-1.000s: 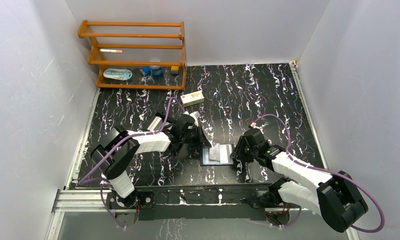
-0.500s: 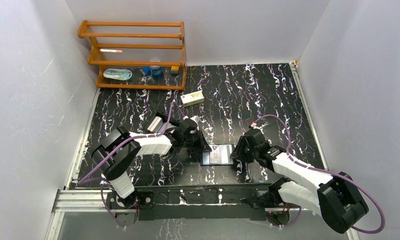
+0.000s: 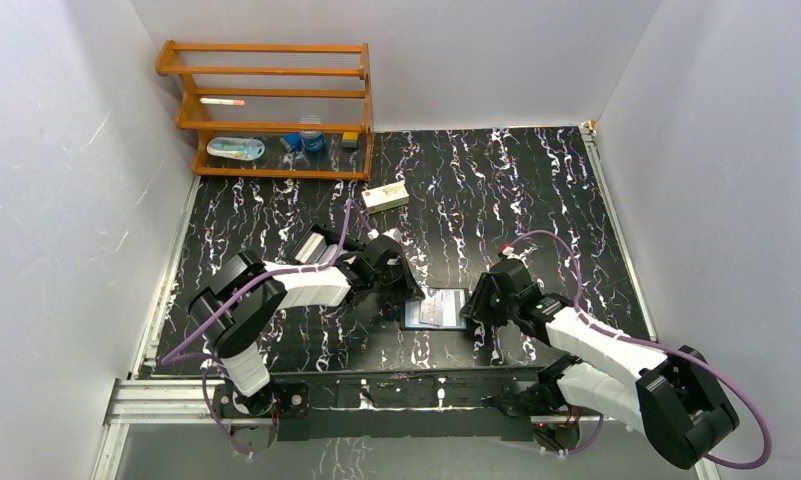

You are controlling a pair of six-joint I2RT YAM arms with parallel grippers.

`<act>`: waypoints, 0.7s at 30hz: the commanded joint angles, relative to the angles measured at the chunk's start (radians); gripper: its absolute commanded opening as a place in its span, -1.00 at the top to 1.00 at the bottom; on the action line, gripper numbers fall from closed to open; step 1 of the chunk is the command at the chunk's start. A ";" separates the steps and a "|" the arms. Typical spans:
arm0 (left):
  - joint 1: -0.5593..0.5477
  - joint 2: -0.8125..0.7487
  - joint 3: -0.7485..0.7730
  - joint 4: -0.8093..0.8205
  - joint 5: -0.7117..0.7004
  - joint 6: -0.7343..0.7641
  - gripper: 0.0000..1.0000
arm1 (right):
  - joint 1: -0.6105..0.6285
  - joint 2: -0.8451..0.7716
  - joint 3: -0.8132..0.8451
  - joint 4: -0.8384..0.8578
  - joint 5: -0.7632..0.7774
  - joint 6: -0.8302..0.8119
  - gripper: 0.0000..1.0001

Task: Put the credit cards into the card holder
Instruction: Insert the credit card into the card holder.

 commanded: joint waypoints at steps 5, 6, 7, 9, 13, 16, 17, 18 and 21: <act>-0.006 0.017 0.022 -0.055 -0.095 0.017 1.00 | 0.000 -0.003 -0.042 0.009 -0.019 0.007 0.21; -0.005 0.018 0.020 -0.054 -0.098 0.014 1.00 | 0.000 -0.005 -0.042 0.009 -0.019 0.007 0.21; -0.007 0.017 0.017 -0.048 -0.100 0.010 1.00 | 0.000 -0.006 -0.042 0.009 -0.019 0.008 0.21; -0.007 0.018 0.007 -0.028 -0.097 -0.004 1.00 | 0.000 -0.007 -0.044 0.009 -0.019 0.007 0.21; -0.022 0.021 0.003 -0.003 -0.094 -0.029 1.00 | 0.000 -0.007 -0.052 0.028 -0.033 0.035 0.21; -0.034 0.025 0.006 -0.004 -0.113 -0.037 1.00 | -0.001 0.005 -0.060 0.054 -0.055 0.048 0.20; -0.036 0.026 0.003 0.003 -0.119 -0.042 1.00 | -0.001 0.012 -0.060 0.059 -0.060 0.050 0.20; -0.041 0.027 -0.001 0.012 -0.126 -0.047 1.00 | 0.000 0.018 -0.060 0.062 -0.063 0.050 0.21; -0.050 0.036 -0.003 0.026 -0.141 -0.046 1.00 | 0.000 0.024 -0.061 0.067 -0.067 0.053 0.20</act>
